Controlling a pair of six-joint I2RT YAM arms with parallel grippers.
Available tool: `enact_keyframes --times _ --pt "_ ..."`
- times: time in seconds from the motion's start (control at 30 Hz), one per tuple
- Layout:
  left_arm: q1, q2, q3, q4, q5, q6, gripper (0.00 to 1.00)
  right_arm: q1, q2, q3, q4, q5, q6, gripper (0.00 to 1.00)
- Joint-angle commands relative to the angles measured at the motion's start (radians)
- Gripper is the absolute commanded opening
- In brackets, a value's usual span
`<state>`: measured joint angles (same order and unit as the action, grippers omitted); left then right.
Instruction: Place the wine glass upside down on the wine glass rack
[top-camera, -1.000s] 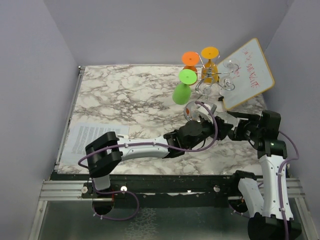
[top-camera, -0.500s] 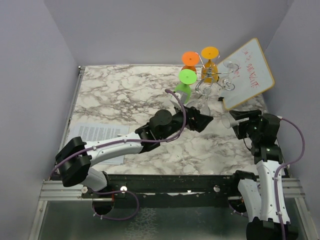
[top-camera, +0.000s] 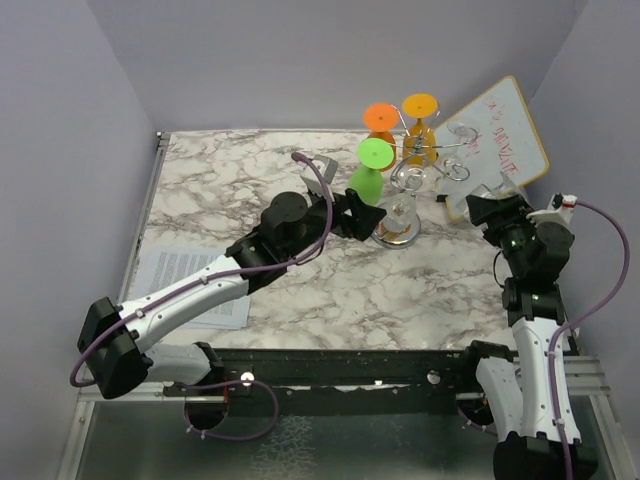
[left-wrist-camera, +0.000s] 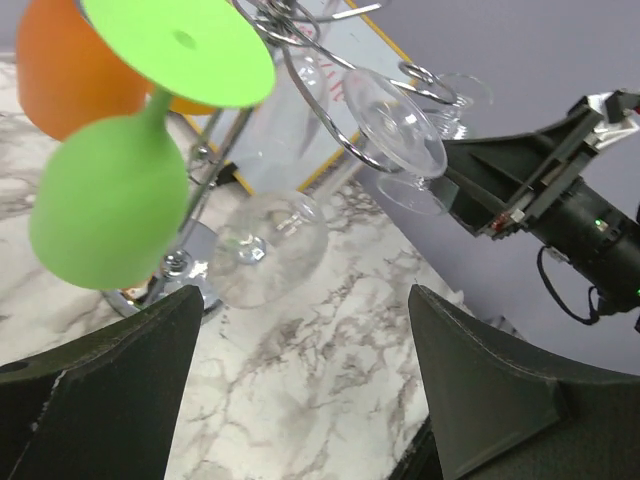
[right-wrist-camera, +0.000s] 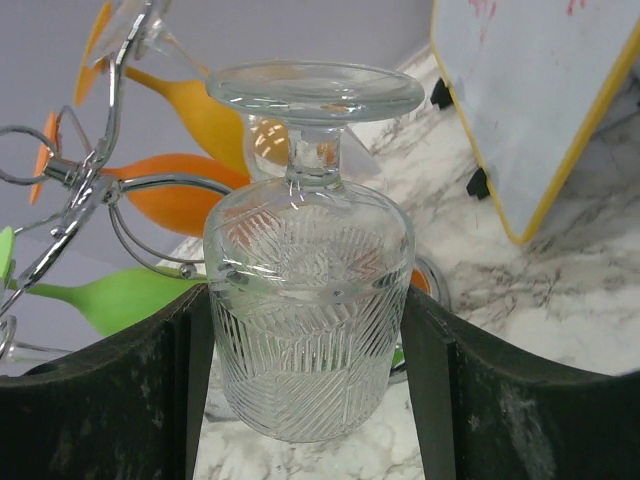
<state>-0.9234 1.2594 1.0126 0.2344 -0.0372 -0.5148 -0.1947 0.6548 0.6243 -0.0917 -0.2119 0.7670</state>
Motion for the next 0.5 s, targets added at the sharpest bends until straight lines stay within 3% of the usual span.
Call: enact_keyframes --times 0.0,0.17,0.27,0.47 --pt "0.084 -0.003 0.111 -0.114 0.021 0.064 0.84 0.003 0.02 0.008 0.224 -0.069 -0.2 0.22" --pt "0.19 0.021 0.165 -0.129 0.059 0.06 0.84 0.003 0.033 -0.012 0.354 -0.14 -0.318 0.21" --pt "0.256 0.035 0.189 -0.145 0.007 0.032 0.84 0.003 0.038 -0.036 0.444 -0.18 -0.368 0.21" --pt "0.384 0.069 0.219 -0.098 -0.007 0.029 0.84 0.002 0.076 -0.026 0.475 -0.244 -0.444 0.2"
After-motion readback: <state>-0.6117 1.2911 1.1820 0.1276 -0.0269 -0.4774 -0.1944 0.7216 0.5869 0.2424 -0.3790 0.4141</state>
